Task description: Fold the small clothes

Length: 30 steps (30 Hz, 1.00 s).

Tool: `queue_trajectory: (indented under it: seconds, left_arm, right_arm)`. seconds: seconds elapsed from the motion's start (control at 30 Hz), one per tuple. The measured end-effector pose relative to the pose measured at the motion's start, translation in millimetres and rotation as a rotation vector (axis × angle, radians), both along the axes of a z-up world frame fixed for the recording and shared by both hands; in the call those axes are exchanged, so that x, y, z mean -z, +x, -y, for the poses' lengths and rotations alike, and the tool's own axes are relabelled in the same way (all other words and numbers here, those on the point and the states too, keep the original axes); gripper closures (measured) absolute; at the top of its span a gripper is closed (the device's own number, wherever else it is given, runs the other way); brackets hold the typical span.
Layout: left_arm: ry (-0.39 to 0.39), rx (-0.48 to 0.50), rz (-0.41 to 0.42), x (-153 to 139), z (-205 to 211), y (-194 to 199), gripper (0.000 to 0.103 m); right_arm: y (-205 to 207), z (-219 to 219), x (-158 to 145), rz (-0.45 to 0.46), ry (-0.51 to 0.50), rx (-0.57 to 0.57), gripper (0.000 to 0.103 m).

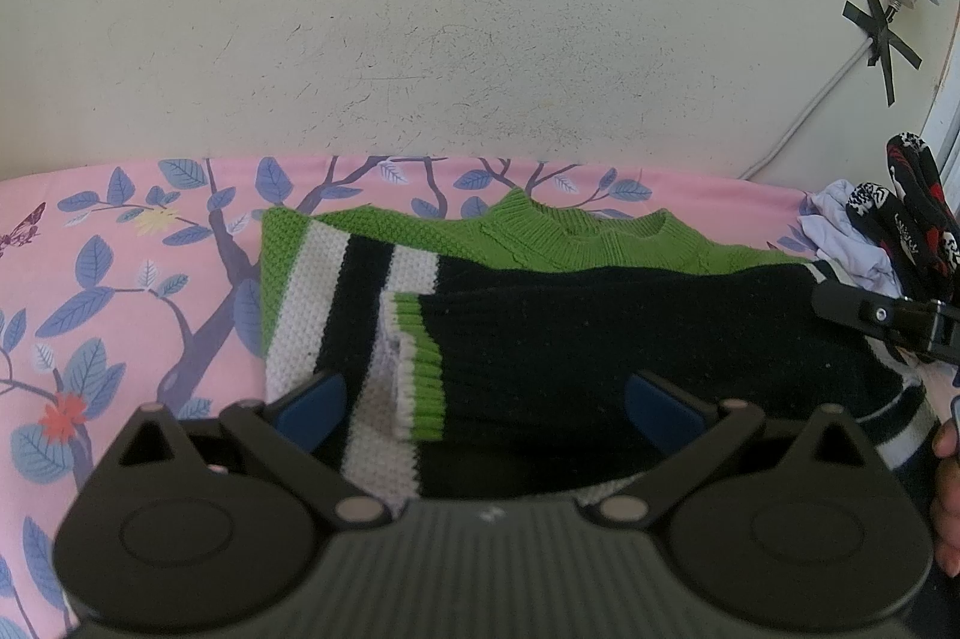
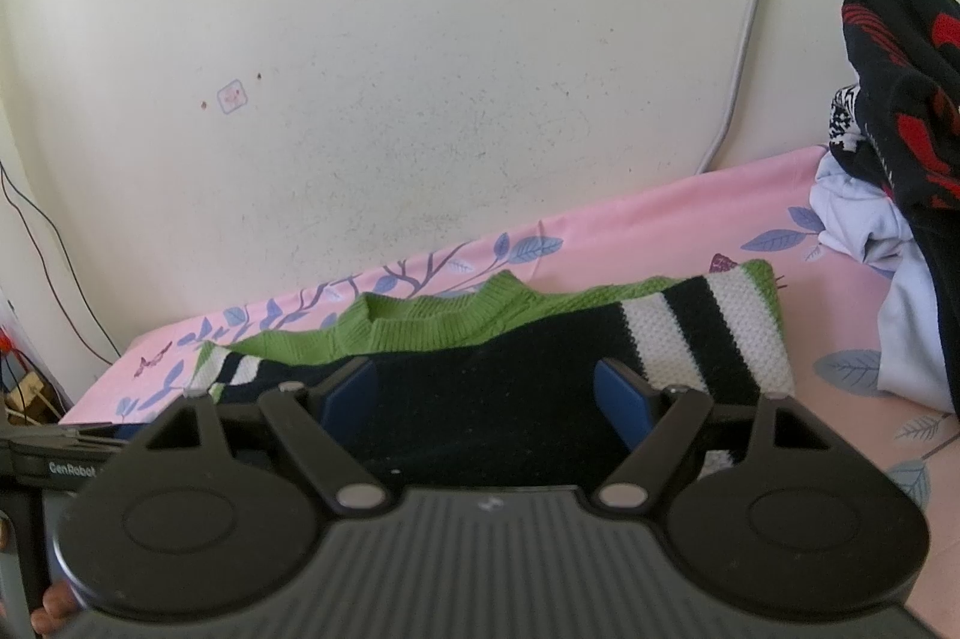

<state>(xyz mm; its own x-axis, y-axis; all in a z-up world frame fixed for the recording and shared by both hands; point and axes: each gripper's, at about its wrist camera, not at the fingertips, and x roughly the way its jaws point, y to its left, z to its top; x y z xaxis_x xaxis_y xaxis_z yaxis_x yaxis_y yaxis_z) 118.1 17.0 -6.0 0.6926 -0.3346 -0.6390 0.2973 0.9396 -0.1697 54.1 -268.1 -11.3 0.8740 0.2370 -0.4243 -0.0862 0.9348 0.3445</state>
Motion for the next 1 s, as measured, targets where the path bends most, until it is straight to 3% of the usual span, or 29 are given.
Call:
queue_trajectory:
  seconds: [1.0]
  left_arm:
    - [-0.001,-0.001,-0.001,-0.1,0.0,0.1,0.000]
  right_arm:
    - [-0.3,0.2,0.1,-0.005,-0.004,0.005,0.030]
